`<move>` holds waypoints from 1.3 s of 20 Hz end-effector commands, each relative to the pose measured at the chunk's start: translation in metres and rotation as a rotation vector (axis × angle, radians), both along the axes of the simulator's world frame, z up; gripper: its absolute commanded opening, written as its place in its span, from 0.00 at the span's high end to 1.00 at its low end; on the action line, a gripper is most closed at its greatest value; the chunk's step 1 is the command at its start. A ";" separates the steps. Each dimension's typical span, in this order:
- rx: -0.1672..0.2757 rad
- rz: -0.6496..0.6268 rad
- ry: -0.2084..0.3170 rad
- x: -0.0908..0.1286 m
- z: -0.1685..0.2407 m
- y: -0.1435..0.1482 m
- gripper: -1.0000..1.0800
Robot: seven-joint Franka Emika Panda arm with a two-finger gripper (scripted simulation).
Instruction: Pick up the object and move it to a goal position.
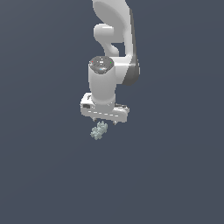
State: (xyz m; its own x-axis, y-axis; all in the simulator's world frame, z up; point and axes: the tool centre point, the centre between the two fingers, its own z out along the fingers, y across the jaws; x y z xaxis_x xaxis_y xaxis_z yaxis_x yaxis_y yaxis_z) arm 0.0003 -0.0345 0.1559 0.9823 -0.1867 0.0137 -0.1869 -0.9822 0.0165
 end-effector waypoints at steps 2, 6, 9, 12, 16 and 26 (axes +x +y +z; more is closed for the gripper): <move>0.007 -0.107 0.002 -0.003 -0.013 -0.008 0.04; 0.014 -0.234 0.003 -0.007 -0.027 -0.018 0.04; 0.017 -0.310 0.004 -0.010 -0.036 -0.025 0.04; 0.019 -0.370 0.005 -0.012 -0.043 -0.030 0.04; 0.020 -0.423 0.006 -0.014 -0.048 -0.034 0.04; 0.021 -0.442 0.006 -0.015 -0.057 -0.036 0.04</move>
